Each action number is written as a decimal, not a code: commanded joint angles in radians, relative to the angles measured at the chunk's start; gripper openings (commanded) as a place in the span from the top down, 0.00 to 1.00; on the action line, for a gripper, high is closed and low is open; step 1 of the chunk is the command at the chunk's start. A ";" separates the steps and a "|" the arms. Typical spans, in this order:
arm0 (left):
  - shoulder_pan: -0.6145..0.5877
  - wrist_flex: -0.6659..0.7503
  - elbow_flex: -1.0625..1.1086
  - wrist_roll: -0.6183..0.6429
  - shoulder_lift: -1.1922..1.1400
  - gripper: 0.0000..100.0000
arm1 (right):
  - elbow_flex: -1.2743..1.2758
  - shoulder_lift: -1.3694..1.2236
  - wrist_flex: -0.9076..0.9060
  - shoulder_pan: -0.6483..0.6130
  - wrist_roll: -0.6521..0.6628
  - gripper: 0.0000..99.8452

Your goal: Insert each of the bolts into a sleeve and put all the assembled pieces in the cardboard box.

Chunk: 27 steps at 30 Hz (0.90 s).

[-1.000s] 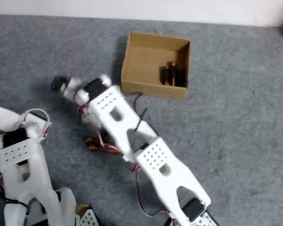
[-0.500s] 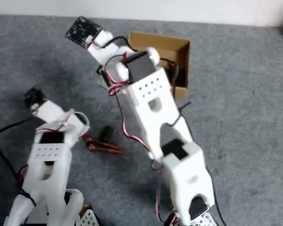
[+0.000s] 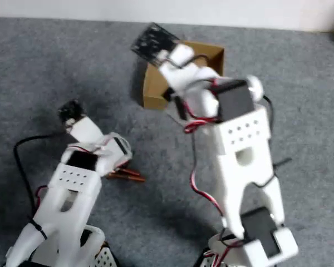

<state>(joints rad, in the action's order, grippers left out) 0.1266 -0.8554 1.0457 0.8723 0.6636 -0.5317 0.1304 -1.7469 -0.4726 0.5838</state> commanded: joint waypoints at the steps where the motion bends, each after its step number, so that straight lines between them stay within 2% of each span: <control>1: 0.058 -0.058 -0.054 0.084 0.001 0.74 | 0.127 0.139 -0.018 0.113 0.038 0.99; 7: 0.025 -0.083 -0.030 0.175 0.001 0.74 | 0.226 0.191 -0.015 0.168 0.058 0.99; 12: -0.087 -0.083 -0.004 0.176 -0.001 0.74 | 0.295 0.219 -0.013 0.170 0.057 0.99; 19: -0.113 -0.072 0.081 0.176 -0.001 0.74 | 0.317 0.231 -0.013 0.168 0.052 0.99; 27: -0.111 0.140 0.191 0.176 -0.001 0.74 | 0.320 0.231 -0.016 0.168 0.051 0.99</control>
<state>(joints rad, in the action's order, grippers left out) 0.0238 -0.8048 1.2206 1.0426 0.6651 -0.2110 0.3253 -1.7469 -0.3161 0.6268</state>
